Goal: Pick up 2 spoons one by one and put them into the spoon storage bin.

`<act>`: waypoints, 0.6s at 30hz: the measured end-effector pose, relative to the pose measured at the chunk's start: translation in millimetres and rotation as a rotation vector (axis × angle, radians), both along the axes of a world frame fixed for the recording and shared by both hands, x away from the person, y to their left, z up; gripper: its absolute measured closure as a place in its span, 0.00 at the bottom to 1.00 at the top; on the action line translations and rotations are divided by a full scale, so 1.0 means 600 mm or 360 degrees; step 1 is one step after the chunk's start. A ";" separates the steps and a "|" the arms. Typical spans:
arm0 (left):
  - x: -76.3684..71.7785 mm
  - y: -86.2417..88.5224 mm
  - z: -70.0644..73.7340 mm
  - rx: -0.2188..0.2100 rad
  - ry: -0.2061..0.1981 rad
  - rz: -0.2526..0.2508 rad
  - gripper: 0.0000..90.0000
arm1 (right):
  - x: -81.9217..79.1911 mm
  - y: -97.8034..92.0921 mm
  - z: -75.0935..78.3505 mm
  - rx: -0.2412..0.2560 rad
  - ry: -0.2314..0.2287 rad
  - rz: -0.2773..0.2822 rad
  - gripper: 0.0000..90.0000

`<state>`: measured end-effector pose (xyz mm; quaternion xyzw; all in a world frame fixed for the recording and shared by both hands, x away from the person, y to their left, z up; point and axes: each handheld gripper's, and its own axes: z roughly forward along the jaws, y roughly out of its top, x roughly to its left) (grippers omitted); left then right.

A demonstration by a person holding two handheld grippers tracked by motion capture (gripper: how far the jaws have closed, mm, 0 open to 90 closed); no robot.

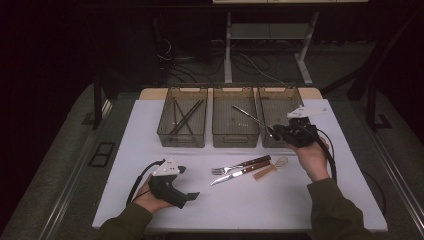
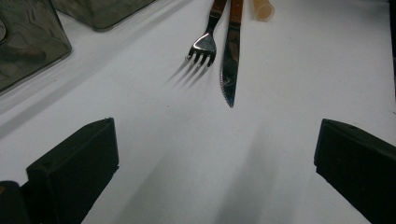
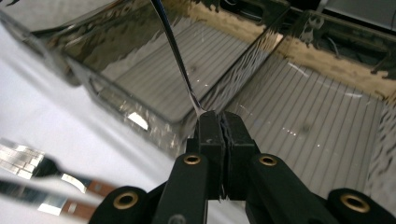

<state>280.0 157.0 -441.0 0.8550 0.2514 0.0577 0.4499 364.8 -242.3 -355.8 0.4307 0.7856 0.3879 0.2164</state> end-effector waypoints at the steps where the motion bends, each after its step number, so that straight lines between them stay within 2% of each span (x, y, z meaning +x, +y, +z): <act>1: 0.000 0.000 0.000 0.0000 -0.0001 0.0000 0.00 | 0.007 0.005 0.002 -0.0005 -0.0001 -0.0003 0.98; 5: 0.000 0.001 0.000 -0.0007 -0.0002 0.0001 0.00 | 0.032 0.025 0.010 0.0002 -0.0009 -0.0026 0.98; 8: -0.002 -0.001 0.000 -0.0017 -0.0001 0.0000 0.00 | 0.049 0.044 0.011 -0.0033 -0.0011 -0.0036 0.98; 18: -0.003 -0.004 0.000 -0.0036 0.0000 0.0001 0.00 | 0.089 0.090 -0.011 -0.0098 0.0025 -0.0080 0.98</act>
